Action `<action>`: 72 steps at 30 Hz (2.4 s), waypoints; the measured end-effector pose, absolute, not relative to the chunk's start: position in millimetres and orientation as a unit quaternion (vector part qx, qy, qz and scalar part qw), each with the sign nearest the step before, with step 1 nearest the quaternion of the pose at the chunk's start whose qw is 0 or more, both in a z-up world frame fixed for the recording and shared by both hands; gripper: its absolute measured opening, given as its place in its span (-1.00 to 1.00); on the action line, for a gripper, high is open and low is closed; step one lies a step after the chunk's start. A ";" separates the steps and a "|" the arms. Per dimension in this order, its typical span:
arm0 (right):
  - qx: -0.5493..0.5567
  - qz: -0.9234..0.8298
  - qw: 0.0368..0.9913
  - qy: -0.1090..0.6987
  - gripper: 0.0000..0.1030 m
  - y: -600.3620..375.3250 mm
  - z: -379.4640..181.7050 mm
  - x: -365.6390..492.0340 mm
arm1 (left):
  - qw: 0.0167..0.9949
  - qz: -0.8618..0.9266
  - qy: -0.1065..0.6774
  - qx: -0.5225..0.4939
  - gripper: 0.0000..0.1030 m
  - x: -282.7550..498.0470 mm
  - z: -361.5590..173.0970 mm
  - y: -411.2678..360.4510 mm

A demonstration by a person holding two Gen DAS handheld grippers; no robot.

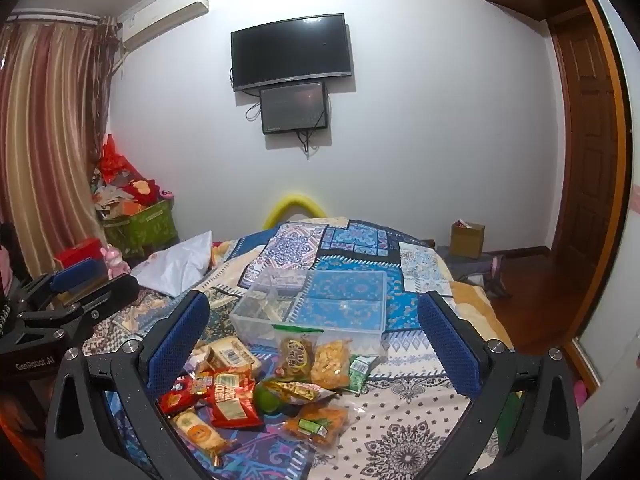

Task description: Organize snacks

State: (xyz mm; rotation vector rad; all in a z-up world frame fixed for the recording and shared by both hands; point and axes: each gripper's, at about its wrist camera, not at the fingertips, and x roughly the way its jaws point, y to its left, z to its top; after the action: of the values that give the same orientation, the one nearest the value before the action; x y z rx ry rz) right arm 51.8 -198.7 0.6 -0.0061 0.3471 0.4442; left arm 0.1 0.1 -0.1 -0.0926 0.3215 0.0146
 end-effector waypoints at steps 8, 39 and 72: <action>0.002 0.223 0.959 0.174 1.00 -200.3 1.2 52.6 | 0.986 0.007 0.160 -0.049 1.00 1.7 -0.2 1.3; 0.006 0.224 0.959 0.176 1.00 -202.1 2.4 55.0 | 0.987 0.006 0.154 -0.046 1.00 2.7 -2.9 1.3; -0.022 0.210 0.908 0.362 0.57 -192.5 -101.3 157.1 | 0.924 0.024 0.375 -0.073 0.56 115.4 -131.8 55.0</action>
State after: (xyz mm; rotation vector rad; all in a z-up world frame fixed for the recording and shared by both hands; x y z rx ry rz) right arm 157.1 -192.5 -101.3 -0.0454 0.7464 0.4338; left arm 115.4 55.0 -131.8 -0.1494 0.7690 0.0492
